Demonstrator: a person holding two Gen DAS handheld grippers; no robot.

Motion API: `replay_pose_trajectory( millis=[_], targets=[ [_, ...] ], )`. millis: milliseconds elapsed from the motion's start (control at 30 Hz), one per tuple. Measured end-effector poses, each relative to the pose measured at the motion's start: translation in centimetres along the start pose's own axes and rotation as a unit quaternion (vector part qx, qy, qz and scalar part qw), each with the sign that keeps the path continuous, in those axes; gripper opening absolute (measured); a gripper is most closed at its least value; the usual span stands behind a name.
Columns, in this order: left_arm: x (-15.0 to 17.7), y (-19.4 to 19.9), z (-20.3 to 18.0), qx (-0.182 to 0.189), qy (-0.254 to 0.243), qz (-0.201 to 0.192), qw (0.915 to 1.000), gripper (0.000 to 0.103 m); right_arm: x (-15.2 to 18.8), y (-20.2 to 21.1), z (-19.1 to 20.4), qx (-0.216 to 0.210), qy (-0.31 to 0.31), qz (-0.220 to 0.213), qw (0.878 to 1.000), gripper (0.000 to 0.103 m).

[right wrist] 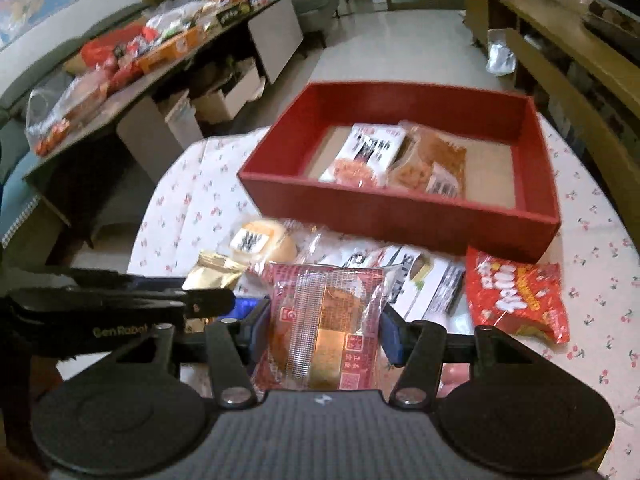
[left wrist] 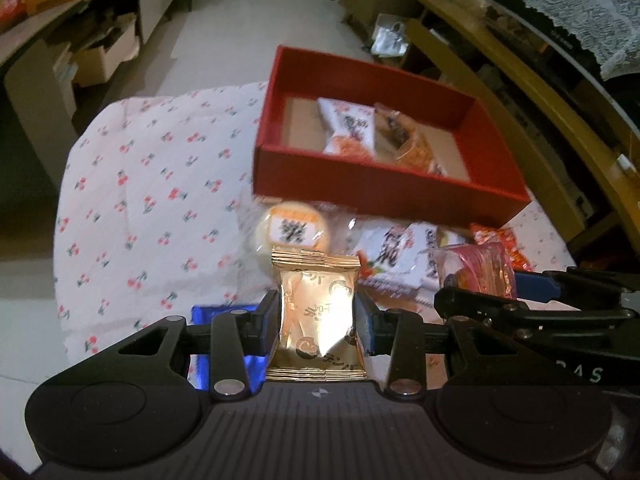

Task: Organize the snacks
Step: 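Lower the gold sachet and pink pastry pack into the red box, release both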

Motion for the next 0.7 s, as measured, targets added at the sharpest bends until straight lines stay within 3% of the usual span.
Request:
replay_pose_trajectory(
  millis=[333,700],
  targets=[
    [-4.4,-0.7,-3.5,0.014,-0.026,-0.033,0.9990,0.047,-3.8,0.9,-3.0,0.018,-0.043,-0.044,0.998,0.062],
    [-9.3,-3.5,-4.8,0.003,-0.034,-0.049,0.9982,0.047,-8.4,-0.2,-6.0,0.043,-0.074,-0.075,0.993,0.062]
  ],
)
Point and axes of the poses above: each gripper's, at about its wrist camera, not at the fingertips, and y roughly against the way its jaws point, z to its left, x to its underside, the point moved 7 cm from there along -y, roughly the way its jaws point, and after that the axes turned 3 degrees about x, right-handed, at the moved point
